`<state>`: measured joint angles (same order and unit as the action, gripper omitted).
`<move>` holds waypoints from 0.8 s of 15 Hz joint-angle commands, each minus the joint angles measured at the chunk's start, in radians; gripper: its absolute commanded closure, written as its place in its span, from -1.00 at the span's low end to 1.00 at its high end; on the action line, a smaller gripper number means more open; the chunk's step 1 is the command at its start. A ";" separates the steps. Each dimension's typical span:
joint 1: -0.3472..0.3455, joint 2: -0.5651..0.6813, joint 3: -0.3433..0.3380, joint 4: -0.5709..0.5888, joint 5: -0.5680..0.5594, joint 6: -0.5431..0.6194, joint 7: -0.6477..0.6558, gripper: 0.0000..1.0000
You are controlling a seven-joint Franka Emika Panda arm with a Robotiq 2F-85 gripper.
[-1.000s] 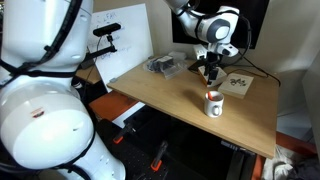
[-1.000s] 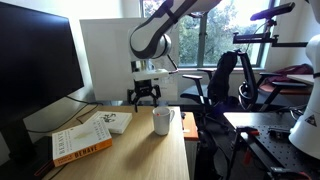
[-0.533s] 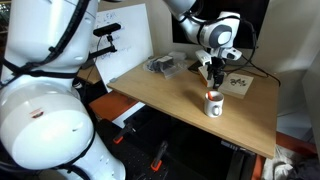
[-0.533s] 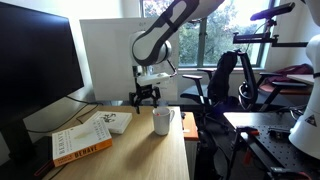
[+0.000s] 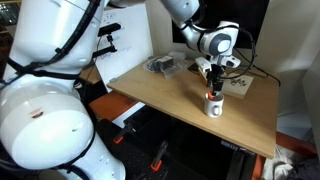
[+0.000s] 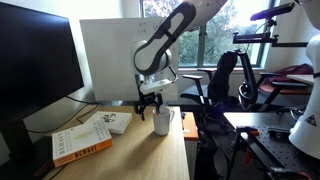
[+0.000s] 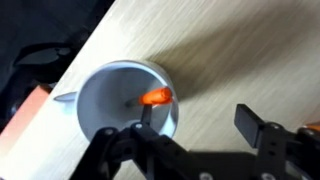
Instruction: Move the cup slightly to the center of the desk
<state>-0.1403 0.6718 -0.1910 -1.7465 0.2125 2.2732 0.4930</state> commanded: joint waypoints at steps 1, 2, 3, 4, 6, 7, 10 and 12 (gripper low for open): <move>-0.004 0.025 -0.004 0.018 0.003 0.000 -0.011 -0.37; -0.008 0.030 0.000 0.017 0.010 0.007 -0.019 -0.30; -0.007 0.036 -0.002 0.018 0.009 0.009 -0.014 -0.07; -0.005 0.043 -0.006 0.019 0.004 0.007 -0.008 0.05; -0.004 0.049 -0.005 0.015 0.004 0.011 -0.012 0.38; 0.002 0.050 -0.011 0.013 -0.004 0.012 -0.006 0.52; 0.008 0.050 -0.020 0.012 -0.014 0.013 0.001 0.97; 0.013 0.046 -0.028 0.010 -0.024 0.015 0.006 1.00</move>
<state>-0.1434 0.7193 -0.2000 -1.7410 0.2079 2.2767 0.4931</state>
